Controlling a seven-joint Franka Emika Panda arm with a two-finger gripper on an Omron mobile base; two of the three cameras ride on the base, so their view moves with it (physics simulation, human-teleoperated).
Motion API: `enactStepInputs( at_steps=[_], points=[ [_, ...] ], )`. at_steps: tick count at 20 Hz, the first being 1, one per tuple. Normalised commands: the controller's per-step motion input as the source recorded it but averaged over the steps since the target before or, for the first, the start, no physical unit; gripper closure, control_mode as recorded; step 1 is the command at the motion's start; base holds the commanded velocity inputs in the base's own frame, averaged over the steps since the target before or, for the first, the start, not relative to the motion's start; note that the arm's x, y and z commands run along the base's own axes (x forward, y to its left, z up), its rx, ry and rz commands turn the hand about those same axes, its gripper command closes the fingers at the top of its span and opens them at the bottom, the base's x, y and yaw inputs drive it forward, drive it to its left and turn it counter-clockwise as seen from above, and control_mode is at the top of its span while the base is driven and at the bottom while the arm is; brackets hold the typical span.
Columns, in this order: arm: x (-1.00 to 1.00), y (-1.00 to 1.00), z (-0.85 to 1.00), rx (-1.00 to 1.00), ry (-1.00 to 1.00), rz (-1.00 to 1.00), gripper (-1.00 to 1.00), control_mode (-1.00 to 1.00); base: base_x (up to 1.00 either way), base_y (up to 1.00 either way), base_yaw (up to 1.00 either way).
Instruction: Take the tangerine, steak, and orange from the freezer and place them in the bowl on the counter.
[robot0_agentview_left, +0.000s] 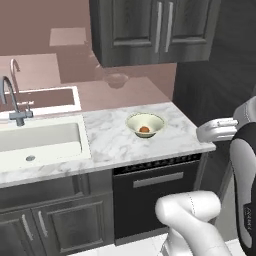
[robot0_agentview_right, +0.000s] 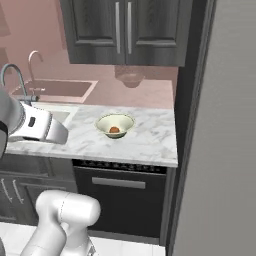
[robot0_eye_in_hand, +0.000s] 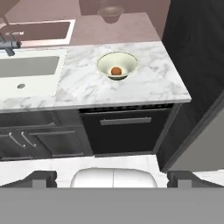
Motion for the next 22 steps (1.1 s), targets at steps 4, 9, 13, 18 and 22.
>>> enactStepInputs(
  at_steps=[4, 9, 13, 18, 22],
  points=[
    [0.00, 0.00, 0.00, 0.00, 0.00, 0.00, -1.00, 1.00, -0.41, -0.74, -0.07],
    [0.00, 0.00, 0.00, 0.00, 0.00, 0.00, -1.00, 1.00, -0.32, -0.86, -0.03],
    [0.00, 0.00, 0.00, 0.00, 0.00, 0.00, -1.00, 1.00, -0.22, -0.90, -0.01],
    [0.00, 0.00, 0.00, 0.00, 0.00, 0.00, -1.00, 1.00, -0.06, -0.92, 0.00],
    [0.00, 0.00, 0.00, 0.00, 0.00, 0.00, -1.00, 1.00, 0.01, -0.81, 0.00]
  ],
)
